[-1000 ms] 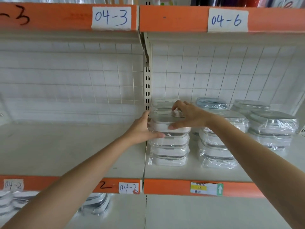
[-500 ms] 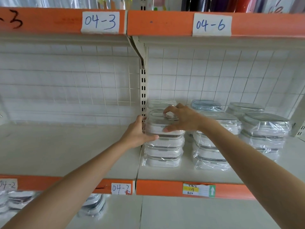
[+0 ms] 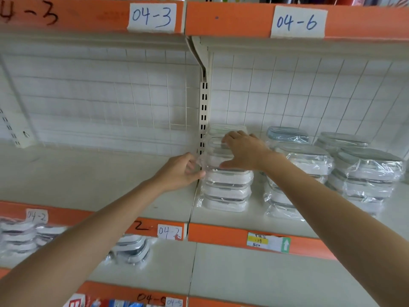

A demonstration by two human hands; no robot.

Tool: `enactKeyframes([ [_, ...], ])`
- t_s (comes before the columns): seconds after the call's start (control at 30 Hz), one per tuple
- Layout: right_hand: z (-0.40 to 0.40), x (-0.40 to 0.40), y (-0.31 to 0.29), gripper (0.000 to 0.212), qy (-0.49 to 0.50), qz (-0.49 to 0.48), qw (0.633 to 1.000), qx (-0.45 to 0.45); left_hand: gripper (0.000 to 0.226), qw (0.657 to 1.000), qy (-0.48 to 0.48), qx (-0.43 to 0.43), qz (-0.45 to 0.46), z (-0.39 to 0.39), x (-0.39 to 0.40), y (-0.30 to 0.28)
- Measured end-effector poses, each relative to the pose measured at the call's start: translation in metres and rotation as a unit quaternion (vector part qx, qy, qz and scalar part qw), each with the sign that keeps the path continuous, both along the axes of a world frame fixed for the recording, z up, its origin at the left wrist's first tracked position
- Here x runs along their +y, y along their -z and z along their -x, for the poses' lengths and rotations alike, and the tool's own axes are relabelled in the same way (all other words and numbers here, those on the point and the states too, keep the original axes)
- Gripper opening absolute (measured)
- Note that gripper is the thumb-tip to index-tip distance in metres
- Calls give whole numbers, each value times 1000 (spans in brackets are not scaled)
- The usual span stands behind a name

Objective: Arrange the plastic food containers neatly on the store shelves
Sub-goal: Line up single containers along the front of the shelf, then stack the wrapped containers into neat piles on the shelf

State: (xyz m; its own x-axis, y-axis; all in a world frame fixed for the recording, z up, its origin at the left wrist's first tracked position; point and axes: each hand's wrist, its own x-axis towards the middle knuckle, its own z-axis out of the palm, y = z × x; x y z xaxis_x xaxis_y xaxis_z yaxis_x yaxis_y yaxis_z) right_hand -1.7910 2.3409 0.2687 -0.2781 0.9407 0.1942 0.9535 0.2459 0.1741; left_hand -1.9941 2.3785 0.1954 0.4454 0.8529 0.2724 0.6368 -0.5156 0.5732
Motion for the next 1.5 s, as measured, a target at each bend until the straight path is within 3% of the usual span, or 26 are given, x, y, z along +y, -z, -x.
enactKeyframes([
  [0.23, 50, -18, 4, 61, -38, -91, 995, -25, 30, 982, 33, 172, -70, 51, -17, -4],
  [0.37, 96, -31, 12, 47, -63, -49, 996, 40, 21, 975, 25, 212, -65, 92, -29, -5],
  [0.67, 211, -57, 82, 38, -115, 92, 987, 70, 11, 983, -55, 172, -18, 217, -75, 48],
  [1.07, 285, -84, 207, 56, -75, 285, 953, 77, 46, 972, -60, 198, 111, 287, -121, 164],
  [1.3, 287, -58, 247, 62, -69, 303, 949, 47, 51, 972, -98, 168, 129, 288, -113, 200],
  [1.5, 289, -27, 310, 69, -72, 237, 965, 85, 50, 982, -114, 117, 97, 276, -92, 260],
])
